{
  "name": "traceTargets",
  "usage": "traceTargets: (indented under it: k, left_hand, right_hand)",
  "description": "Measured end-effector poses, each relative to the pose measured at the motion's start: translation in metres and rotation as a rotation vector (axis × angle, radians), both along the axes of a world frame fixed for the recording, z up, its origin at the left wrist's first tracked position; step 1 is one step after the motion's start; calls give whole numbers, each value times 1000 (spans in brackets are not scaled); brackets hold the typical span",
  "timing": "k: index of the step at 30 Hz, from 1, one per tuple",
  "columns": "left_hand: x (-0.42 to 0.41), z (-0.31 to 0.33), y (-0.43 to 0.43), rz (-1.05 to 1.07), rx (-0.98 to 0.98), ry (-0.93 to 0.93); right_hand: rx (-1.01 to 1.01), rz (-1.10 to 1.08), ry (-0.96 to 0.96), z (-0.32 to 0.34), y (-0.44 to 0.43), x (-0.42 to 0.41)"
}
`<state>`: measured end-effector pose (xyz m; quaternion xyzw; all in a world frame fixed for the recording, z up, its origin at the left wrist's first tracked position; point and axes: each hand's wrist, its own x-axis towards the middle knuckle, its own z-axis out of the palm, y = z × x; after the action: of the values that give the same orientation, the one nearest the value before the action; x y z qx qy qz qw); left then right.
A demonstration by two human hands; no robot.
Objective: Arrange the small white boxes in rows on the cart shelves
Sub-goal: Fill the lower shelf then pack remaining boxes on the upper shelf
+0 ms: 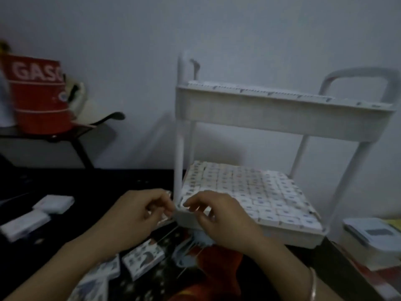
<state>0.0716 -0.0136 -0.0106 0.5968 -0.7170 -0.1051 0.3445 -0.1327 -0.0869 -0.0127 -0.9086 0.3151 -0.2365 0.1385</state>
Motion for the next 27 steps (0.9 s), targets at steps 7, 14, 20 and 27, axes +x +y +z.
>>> traceTargets:
  k: [7, 14, 20, 27]
  left_hand:
    - [61, -59, 54, 249, 142, -106]
    - [104, -54, 107, 353, 283, -177]
    - [101, -69, 127, 300, 328, -143]
    - [88, -81, 121, 335, 328, -201]
  right_hand:
    - [166, -117, 164, -82, 13, 66]
    - [95, -278, 219, -106, 31, 85]
    - [471, -230, -76, -100, 33, 82]
    - [328, -128, 30, -85, 34, 61]
